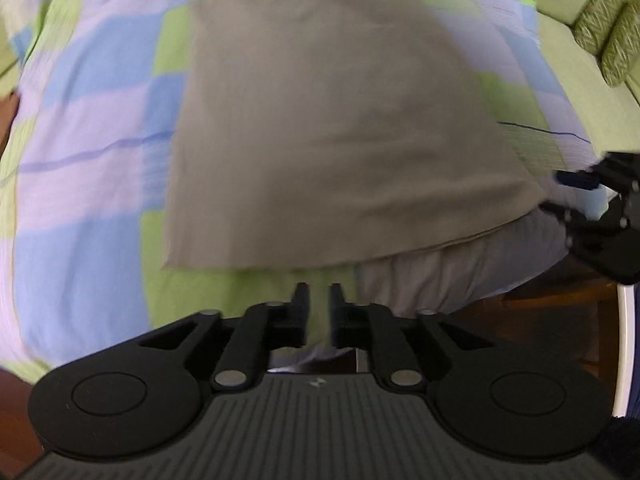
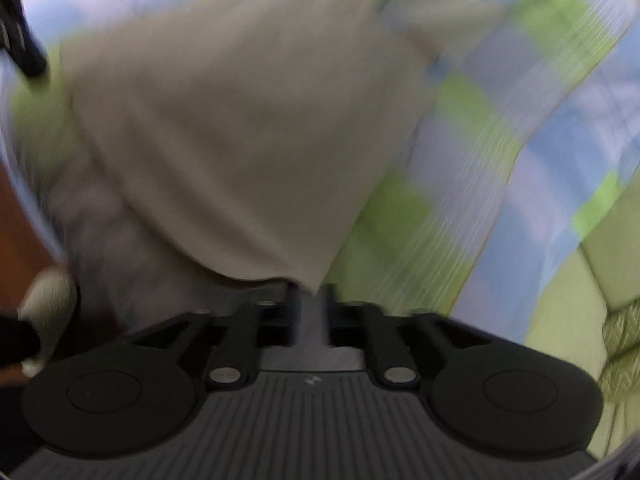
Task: Fold clothes
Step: 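Lift the beige top high with both tools and shake it out, then lay the beige top flat on the blanket and open both tools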
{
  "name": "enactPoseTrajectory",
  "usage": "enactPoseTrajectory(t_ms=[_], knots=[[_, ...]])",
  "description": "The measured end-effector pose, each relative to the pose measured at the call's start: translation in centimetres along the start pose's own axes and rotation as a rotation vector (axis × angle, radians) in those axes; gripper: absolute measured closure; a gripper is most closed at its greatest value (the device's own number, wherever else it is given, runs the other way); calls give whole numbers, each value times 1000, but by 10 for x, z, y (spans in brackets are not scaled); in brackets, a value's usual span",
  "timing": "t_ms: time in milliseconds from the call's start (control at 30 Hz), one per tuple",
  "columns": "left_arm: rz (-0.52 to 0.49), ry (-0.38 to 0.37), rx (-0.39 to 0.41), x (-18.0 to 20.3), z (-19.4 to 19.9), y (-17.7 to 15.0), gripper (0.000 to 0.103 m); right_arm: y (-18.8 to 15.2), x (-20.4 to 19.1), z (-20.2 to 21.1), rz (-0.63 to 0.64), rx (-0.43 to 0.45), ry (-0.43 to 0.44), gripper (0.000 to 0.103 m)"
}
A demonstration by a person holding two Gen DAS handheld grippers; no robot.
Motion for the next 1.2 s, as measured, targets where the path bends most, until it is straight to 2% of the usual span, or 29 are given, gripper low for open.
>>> enactPoseTrajectory(t_ms=[33,133,200,267,333,433,500,533,567,667,867,933,1000,1100,1200], knots=[[7,23,11,-14,1,0,80,2,-2,1,-9,14,-6,68],[52,33,31,-41,-9,14,80,17,-20,13,-88,72,13,65],[103,32,42,-64,-21,27,78,16,-31,15,-156,103,9,57],[119,37,38,-76,-35,32,78,18,-29,11,-226,110,-12,50],[131,23,27,-85,-50,36,78,13,-20,6,-364,89,-48,50],[141,-33,-3,-85,-66,38,78,-1,-9,0,-526,61,-68,48],[129,-54,-9,-82,-71,39,81,-17,-1,2,-632,49,-78,47],[121,-53,-9,-82,-72,39,99,-26,3,4,-682,47,-84,45],[114,-53,-10,-82,-73,39,102,-33,6,3,-713,47,-81,45],[92,-43,-1,-80,-66,37,103,-51,15,-1,-853,71,-26,45],[-17,1,18,-63,-46,31,103,-74,29,-18,-1134,97,75,46],[-33,10,14,-59,-45,32,103,-78,31,-31,-1221,93,123,52],[-44,15,3,-58,-46,34,103,-74,29,-48,-1236,73,172,102],[-73,16,-8,-56,-40,39,103,-66,28,-53,-1193,65,187,102],[-107,2,2,-50,-25,41,103,-58,41,-29,-1149,101,184,102]])
Point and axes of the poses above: each gripper's, at about its wrist camera, not at the fingertips, and z roughly against the way its jaws point, x to its right, y to its top, the point moved 6 cm from there along -z, roughly the way its jaws point, and after that the axes turned 7 degrees about x, right-handed, at the moved point
